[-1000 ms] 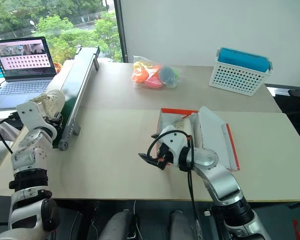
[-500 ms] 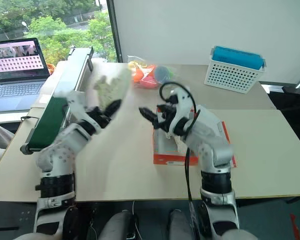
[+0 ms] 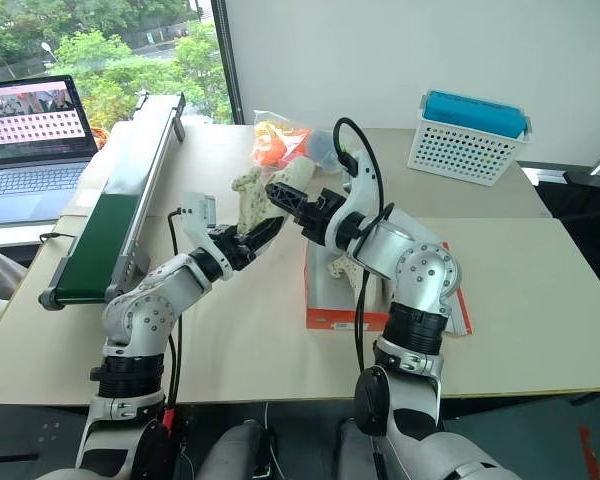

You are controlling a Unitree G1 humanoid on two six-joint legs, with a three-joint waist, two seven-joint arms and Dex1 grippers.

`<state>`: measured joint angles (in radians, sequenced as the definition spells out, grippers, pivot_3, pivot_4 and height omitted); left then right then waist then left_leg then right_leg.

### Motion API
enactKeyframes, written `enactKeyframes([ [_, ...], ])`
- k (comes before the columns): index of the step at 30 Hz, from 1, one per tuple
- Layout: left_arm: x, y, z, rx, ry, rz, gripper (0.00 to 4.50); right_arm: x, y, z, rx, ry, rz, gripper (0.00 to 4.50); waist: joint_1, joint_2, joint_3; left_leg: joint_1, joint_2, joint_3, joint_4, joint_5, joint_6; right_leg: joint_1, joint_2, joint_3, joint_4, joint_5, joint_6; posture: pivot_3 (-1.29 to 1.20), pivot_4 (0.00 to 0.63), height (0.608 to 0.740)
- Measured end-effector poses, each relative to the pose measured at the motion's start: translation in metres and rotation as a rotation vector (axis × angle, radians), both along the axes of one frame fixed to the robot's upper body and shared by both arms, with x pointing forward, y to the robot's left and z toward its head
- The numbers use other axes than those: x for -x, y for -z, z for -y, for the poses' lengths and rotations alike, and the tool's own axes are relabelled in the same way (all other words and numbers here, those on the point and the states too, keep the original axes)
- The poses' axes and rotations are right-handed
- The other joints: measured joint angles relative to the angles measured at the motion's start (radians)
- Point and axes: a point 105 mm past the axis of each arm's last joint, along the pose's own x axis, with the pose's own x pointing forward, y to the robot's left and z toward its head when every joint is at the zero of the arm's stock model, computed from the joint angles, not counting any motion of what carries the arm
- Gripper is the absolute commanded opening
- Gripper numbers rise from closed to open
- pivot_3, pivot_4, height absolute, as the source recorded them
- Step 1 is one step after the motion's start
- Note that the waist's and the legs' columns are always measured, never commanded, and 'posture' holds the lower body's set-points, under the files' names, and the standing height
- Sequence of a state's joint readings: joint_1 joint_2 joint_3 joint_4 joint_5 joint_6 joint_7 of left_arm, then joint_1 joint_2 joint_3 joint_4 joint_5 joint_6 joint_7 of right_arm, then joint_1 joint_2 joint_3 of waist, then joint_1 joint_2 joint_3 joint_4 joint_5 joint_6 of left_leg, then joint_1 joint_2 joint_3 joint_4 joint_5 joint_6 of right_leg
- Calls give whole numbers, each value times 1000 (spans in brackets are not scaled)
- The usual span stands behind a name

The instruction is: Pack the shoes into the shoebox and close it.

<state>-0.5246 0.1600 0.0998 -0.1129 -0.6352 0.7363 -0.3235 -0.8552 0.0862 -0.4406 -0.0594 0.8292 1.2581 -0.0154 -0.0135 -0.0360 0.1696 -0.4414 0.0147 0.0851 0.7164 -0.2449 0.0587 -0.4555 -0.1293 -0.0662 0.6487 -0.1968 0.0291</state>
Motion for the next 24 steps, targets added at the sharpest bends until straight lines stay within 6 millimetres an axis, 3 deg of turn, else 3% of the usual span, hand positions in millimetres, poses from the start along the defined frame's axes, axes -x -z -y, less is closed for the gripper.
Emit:
enactKeyframes([
  [8,4,-2,11,2,54,16,2648,-13,11,12,-18,80,-66,4500,-1,0,0,0,0,0,0,-1,1,0,0,0,0,0,0,0,150,699],
  [11,4,-3,12,1,61,19,2633,-15,10,14,-28,97,-60,3876,-2,0,0,0,0,0,-1,-1,1,0,0,0,0,0,0,0,150,699],
  [13,5,-5,12,3,61,28,2633,-15,10,16,-33,107,-59,3197,-3,0,0,0,0,0,-1,-1,2,-1,0,0,0,0,0,0,150,699],
  [14,5,-5,12,4,60,31,2633,-16,10,16,-34,110,-57,3099,-3,0,0,0,0,0,-1,-1,2,-1,0,0,0,0,0,0,150,699],
  [15,5,-6,12,3,60,33,2633,-16,9,16,-34,111,-53,2578,-3,0,0,0,0,0,-1,-1,2,-1,0,1,0,0,0,0,150,699],
  [18,5,-5,13,-5,59,33,2633,-16,9,14,-26,112,-51,1836,-2,1,0,0,0,0,-1,-1,2,-1,0,1,0,0,0,0,150,699],
  [24,4,-2,13,-39,59,37,2633,-16,12,14,-13,124,-61,1836,-2,1,0,0,0,0,-1,-1,2,-1,0,1,-1,0,0,0,150,699],
])
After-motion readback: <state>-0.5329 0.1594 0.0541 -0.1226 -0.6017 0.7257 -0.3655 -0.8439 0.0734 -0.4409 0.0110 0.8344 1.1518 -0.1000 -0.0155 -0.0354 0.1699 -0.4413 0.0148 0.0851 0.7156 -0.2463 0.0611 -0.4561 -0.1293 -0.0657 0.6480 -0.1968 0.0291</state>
